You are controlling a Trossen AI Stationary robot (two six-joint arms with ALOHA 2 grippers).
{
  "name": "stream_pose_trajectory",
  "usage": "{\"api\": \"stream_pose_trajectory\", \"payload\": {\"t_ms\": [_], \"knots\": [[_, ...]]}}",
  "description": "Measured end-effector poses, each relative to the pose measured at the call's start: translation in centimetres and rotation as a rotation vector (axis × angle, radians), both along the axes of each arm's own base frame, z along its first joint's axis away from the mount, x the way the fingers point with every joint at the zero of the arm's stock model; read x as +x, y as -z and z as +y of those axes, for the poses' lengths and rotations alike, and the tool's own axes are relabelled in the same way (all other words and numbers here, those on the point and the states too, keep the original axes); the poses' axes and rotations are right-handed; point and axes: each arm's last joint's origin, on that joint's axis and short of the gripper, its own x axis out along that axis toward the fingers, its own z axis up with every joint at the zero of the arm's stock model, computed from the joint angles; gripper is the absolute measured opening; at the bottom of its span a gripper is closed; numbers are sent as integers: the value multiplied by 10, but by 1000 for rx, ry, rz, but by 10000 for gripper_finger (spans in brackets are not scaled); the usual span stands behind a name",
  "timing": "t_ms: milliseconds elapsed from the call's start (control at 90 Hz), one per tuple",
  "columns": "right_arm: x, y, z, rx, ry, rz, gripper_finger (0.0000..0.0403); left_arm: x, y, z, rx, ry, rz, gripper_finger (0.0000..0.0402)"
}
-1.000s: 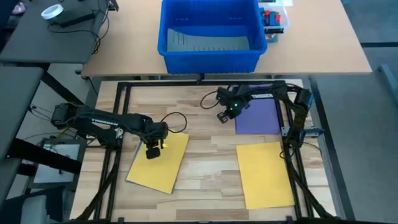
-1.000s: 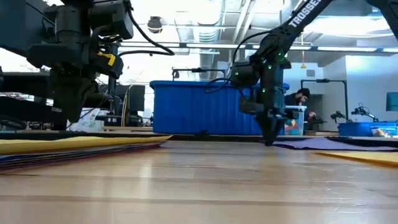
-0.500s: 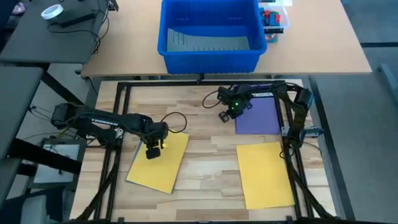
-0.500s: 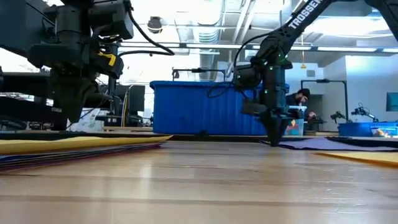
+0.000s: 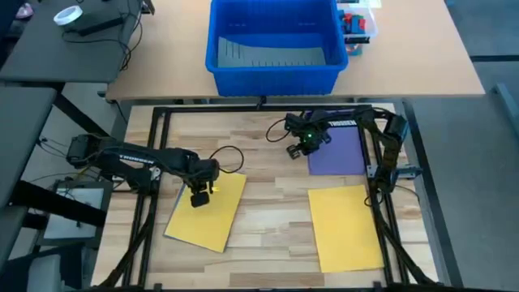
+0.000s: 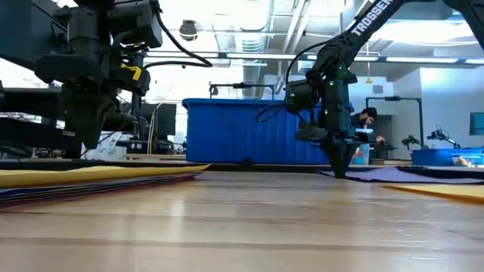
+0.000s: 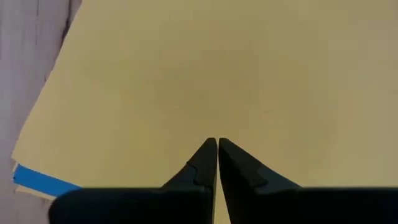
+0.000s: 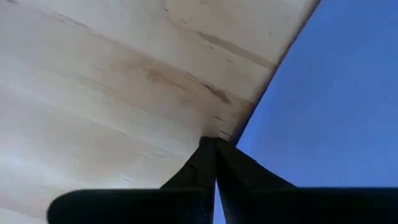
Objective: Organize paper
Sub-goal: Stack the purple paper on top of the other purple paper, then stack the yellow paper on top of the other yellow paper
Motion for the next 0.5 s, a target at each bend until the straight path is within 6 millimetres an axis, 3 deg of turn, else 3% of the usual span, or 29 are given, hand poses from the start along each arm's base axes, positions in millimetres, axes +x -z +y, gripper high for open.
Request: {"api": "stream_pose_trajectory", "payload": {"t_ms": [167,256,367,500], "knots": [[21,-21,-6,-69,-48,-100,0,0,0,0,4,17,-1,0],[38,-34,1,-100,-111,-174,0,0,0,0,5,21,-1,0],[65,-45,22,-59,-154,-358,0,2,-1,0,7,18,-23,0],[94,-44,67,18,-203,-513,1,7,-2,0,2,-3,-71,0]]}}
